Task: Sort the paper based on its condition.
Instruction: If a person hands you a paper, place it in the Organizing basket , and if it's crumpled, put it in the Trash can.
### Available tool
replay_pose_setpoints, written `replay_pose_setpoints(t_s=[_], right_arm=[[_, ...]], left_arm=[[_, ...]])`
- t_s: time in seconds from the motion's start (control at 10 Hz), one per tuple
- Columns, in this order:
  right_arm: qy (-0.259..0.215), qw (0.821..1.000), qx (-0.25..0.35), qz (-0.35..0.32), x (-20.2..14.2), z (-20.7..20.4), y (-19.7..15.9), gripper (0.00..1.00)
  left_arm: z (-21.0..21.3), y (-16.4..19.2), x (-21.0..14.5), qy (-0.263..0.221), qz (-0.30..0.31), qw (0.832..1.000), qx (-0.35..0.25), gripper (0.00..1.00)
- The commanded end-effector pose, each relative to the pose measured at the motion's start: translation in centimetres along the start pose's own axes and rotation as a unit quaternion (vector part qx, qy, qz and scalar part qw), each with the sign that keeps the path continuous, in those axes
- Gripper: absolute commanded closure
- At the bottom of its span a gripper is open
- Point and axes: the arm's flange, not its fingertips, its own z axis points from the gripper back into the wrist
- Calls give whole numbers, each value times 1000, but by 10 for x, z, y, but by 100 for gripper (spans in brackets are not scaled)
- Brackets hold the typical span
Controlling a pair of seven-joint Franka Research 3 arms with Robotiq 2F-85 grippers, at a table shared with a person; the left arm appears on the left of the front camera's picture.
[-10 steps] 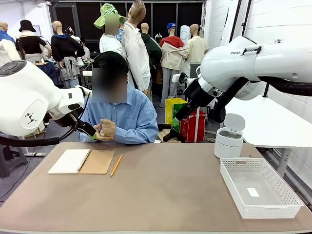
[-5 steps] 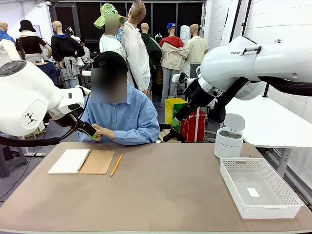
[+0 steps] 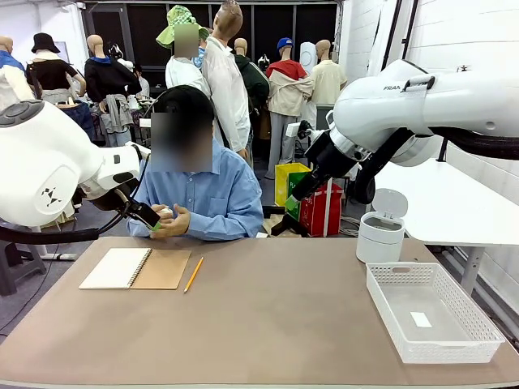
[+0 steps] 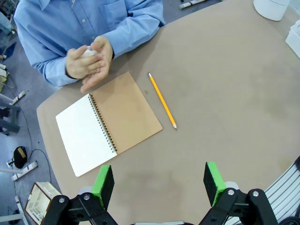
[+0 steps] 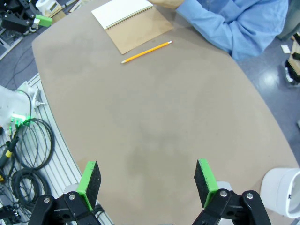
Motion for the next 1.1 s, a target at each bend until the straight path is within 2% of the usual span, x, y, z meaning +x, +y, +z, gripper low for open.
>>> replay_pose_setpoints(t_s=[0.0,1.0], right_arm=[[2,1000,2,-2,-1,-1,0,0],[2,1000,2,-2,-1,-1,0,0]], left_arm=[[0,0,-1,3,0,1000,-1,0],[0,0,-1,3,0,1000,-1,0]])
